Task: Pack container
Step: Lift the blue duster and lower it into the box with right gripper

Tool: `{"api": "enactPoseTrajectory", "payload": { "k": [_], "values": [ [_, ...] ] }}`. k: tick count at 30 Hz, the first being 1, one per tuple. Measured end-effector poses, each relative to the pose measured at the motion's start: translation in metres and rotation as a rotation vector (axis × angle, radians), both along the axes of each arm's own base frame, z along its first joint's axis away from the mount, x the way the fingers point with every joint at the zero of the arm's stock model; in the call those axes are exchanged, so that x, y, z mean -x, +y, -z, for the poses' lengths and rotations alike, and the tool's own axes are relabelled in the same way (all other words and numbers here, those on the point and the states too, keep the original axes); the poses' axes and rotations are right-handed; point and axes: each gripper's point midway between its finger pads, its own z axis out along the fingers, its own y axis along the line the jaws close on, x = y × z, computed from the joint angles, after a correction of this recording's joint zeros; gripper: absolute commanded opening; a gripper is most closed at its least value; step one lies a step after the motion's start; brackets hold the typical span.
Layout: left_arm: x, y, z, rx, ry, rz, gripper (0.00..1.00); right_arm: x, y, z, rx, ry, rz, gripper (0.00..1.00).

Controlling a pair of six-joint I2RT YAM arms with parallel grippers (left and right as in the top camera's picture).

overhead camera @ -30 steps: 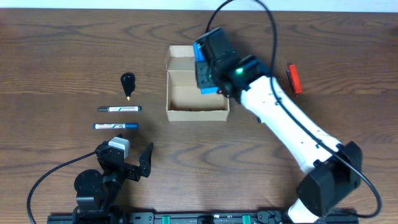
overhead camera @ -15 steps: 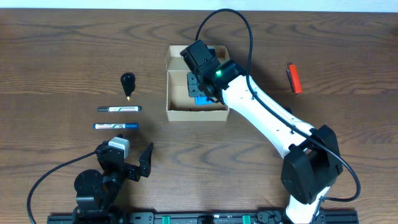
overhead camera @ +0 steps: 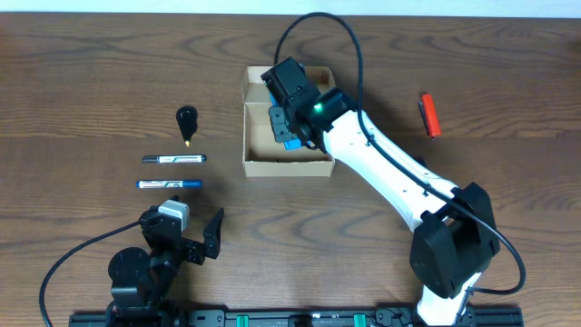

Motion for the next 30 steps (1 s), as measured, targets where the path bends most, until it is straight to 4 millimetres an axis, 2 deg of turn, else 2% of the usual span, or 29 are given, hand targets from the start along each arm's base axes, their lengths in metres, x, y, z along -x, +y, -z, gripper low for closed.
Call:
{"api": "enactPoseTrajectory", "payload": {
  "k": [7, 12, 19, 23, 26, 30],
  "values": [
    [0.0, 0.0, 0.0, 0.0, 0.0, 0.0, 0.95, 0.022, 0.016, 0.006, 0.064, 0.029, -0.425, 0.33],
    [0.0, 0.0, 0.0, 0.0, 0.0, 0.0, 0.95, 0.035, 0.013, 0.01, 0.068, 0.062, -0.651, 0.33],
    [0.0, 0.0, 0.0, 0.0, 0.0, 0.0, 0.95, 0.036, -0.002, 0.012, 0.1, 0.057, -0.816, 0.32],
    [0.0, 0.0, 0.0, 0.0, 0.0, 0.0, 0.95, 0.035, -0.004, 0.01, 0.075, 0.038, -0.898, 0.36],
    [0.0, 0.0, 0.0, 0.0, 0.0, 0.0, 0.95, 0.034, -0.004, 0.009, 0.063, 0.022, -0.945, 0.31],
    [0.0, 0.0, 0.0, 0.0, 0.0, 0.0, 0.95, 0.035, -0.003, 0.008, 0.06, 0.001, -1.004, 0.33]
  ]
}}
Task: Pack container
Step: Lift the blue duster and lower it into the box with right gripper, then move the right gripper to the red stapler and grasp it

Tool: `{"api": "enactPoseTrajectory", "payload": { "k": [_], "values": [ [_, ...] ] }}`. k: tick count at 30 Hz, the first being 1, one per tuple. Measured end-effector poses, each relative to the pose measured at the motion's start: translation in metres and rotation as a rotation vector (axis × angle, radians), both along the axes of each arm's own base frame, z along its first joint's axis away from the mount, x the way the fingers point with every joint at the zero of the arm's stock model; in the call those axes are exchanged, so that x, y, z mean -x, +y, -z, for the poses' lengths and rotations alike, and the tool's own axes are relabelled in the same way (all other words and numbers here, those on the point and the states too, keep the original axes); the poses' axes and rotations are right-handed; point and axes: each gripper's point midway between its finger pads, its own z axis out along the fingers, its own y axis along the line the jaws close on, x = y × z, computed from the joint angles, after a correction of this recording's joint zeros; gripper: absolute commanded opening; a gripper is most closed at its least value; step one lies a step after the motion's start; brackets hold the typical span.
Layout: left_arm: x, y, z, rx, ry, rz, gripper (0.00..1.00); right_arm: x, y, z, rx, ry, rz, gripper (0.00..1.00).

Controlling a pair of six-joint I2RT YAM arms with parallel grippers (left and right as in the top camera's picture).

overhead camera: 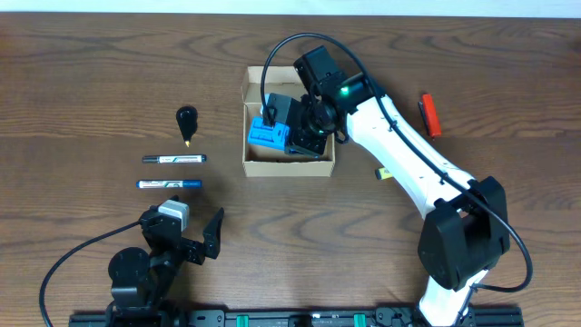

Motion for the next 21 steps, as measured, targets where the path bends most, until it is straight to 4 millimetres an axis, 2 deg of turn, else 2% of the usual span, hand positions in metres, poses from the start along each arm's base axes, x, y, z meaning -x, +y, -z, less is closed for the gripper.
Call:
{"api": "enactPoseTrajectory", "payload": {
  "k": [3, 8, 12, 16, 20, 21],
  "values": [
    [0.0, 0.0, 0.0, 0.0, 0.0, 0.0, 0.96, 0.001, 0.002, 0.005, 0.0, -0.001, -0.041, 0.33],
    [0.0, 0.0, 0.0, 0.0, 0.0, 0.0, 0.95, 0.0, 0.003, 0.024, 0.021, 0.011, -0.089, 0.35],
    [0.0, 0.0, 0.0, 0.0, 0.0, 0.0, 0.95, -0.001, 0.004, 0.034, 0.033, 0.018, -0.108, 0.41],
    [0.0, 0.0, 0.0, 0.0, 0.0, 0.0, 0.95, -0.002, 0.004, 0.036, 0.035, 0.017, -0.115, 0.57],
    [0.0, 0.0, 0.0, 0.0, 0.0, 0.0, 0.95, -0.002, 0.004, 0.036, 0.034, 0.012, -0.121, 0.64],
    [0.0, 0.0, 0.0, 0.0, 0.0, 0.0, 0.95, -0.002, 0.004, 0.036, 0.034, 0.011, -0.124, 0.7]
  ]
}}
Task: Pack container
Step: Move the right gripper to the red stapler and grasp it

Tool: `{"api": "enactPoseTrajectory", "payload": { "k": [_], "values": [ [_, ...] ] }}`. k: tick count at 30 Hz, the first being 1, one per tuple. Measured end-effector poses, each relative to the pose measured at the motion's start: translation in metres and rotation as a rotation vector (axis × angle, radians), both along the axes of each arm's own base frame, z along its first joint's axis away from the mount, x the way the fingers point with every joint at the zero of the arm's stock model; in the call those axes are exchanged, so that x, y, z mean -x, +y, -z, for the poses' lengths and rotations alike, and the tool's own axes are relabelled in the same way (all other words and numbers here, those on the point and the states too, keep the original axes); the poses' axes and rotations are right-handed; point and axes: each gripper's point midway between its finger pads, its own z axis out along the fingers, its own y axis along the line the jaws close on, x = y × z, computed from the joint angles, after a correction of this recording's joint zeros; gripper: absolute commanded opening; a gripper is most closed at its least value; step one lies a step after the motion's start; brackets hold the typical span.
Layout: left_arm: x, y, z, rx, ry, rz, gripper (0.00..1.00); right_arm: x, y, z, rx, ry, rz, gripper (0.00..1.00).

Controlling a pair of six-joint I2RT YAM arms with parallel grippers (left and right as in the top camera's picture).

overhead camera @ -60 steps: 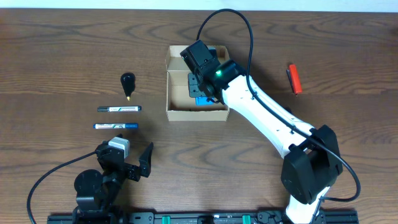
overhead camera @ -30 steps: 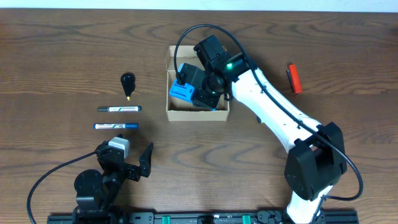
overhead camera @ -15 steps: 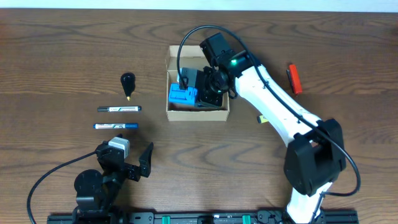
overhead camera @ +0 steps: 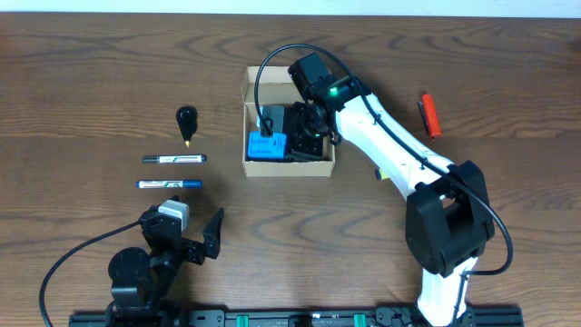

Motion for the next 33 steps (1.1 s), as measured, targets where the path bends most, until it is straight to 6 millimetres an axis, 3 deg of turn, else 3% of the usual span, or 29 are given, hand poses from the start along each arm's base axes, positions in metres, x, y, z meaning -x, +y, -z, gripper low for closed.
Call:
{"api": "enactPoseTrajectory", "payload": {
  "k": [4, 9, 15, 18, 21, 24, 29, 33],
  "values": [
    [0.0, 0.0, 0.0, 0.0, 0.0, 0.0, 0.96, 0.001, -0.001, 0.0, 0.003, 0.004, -0.002, 0.74],
    [0.0, 0.0, 0.0, 0.0, 0.0, 0.0, 0.95, 0.001, -0.002, -0.013, 0.008, 0.016, 0.009, 0.71],
    [0.0, 0.0, 0.0, 0.0, 0.0, 0.0, 0.95, -0.016, -0.001, -0.062, -0.034, -0.014, 0.116, 0.7],
    [0.0, 0.0, 0.0, 0.0, 0.0, 0.0, 0.95, -0.04, -0.02, -0.097, -0.069, -0.076, 0.262, 0.73],
    [0.0, 0.0, 0.0, 0.0, 0.0, 0.0, 0.95, -0.065, -0.064, -0.126, -0.09, -0.128, 0.463, 0.75],
    [0.0, 0.0, 0.0, 0.0, 0.0, 0.0, 0.95, -0.084, -0.116, -0.137, -0.079, -0.147, 0.66, 0.76],
    [0.0, 0.0, 0.0, 0.0, 0.0, 0.0, 0.95, -0.109, -0.213, -0.13, -0.05, -0.142, 0.992, 0.78],
    [0.0, 0.0, 0.0, 0.0, 0.0, 0.0, 0.95, -0.119, -0.282, -0.11, -0.045, -0.14, 1.202, 0.8]
  ]
}}
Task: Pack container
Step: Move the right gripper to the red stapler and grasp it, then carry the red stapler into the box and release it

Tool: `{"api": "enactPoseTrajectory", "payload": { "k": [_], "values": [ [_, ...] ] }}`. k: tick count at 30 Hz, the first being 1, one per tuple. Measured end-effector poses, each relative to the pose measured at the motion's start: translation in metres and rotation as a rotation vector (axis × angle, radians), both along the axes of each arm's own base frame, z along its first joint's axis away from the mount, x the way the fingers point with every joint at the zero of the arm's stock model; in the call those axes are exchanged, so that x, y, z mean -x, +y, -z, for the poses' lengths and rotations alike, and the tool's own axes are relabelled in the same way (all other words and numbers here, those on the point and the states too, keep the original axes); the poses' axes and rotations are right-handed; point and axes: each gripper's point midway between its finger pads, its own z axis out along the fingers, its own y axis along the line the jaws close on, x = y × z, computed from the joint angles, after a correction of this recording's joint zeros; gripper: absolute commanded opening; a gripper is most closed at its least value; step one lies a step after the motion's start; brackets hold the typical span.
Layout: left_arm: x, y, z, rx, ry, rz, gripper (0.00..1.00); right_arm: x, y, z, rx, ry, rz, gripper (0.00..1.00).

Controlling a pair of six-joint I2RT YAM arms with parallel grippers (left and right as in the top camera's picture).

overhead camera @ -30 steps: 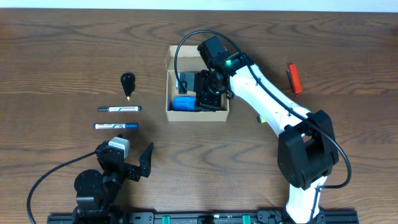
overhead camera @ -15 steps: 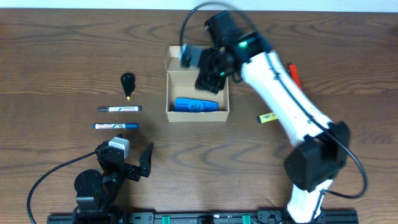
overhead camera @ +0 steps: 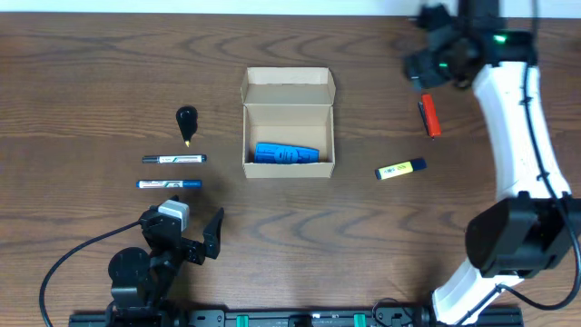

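Observation:
An open cardboard box [overhead camera: 289,91] stands at the table's middle. A blue object [overhead camera: 286,153] lies flat along its near wall. My right gripper [overhead camera: 419,44] hangs at the far right, well away from the box and just beyond a red marker [overhead camera: 429,115]; its jaws look open and hold nothing. A yellow and blue highlighter [overhead camera: 400,169] lies right of the box. Left of the box are a black piece with a yellow tip [overhead camera: 186,123], a black-capped marker [overhead camera: 173,159] and a blue marker [overhead camera: 169,184]. My left gripper [overhead camera: 186,236] rests open near the front edge.
The box's back flap [overhead camera: 289,76] stands up at its far side. The right arm's white links [overhead camera: 517,118] run down the right side of the table. The left arm's base and cable [overhead camera: 136,272] sit at the front left.
The right gripper was inside the box with the blue object; now it is out at the far right. The blue object lies flat in the box. The left arm stayed still.
The right gripper was low in the box, the blue object showing under it. It then held that object towards the box's left side, and later at the near left corner. Now the object rests in the box and the gripper has withdrawn.

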Motion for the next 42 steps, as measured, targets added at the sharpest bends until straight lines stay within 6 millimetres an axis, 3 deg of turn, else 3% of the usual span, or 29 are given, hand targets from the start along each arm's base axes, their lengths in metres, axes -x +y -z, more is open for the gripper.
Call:
{"api": "enactPoseTrajectory", "payload": {
  "k": [4, 7, 17, 21, 26, 36, 42],
  "values": [
    [0.0, 0.0, 0.0, 0.0, 0.0, 0.0, 0.95, -0.003, -0.045, 0.036, -0.013, -0.002, 0.129, 0.82],
    [0.0, 0.0, 0.0, 0.0, 0.0, 0.0, 0.95, 0.0, -0.057, 0.066, -0.023, 0.006, 0.174, 0.83],
    [0.0, 0.0, 0.0, 0.0, 0.0, 0.0, 0.95, -0.001, -0.055, 0.137, -0.041, -0.035, 0.197, 0.82],
    [0.0, 0.0, 0.0, 0.0, 0.0, 0.0, 0.95, -0.002, -0.055, 0.161, -0.049, -0.008, 0.21, 0.77],
    [0.0, 0.0, 0.0, 0.0, 0.0, 0.0, 0.96, 0.0, -0.054, 0.191, -0.065, 0.039, 0.233, 0.63],
    [0.0, 0.0, 0.0, 0.0, 0.0, 0.0, 0.95, 0.002, -0.051, 0.199, -0.1, 0.06, 0.264, 0.23],
    [0.0, 0.0, 0.0, 0.0, 0.0, 0.0, 0.96, 0.005, -0.05, 0.199, -0.121, 0.083, 0.298, 0.15]
  ]
}}
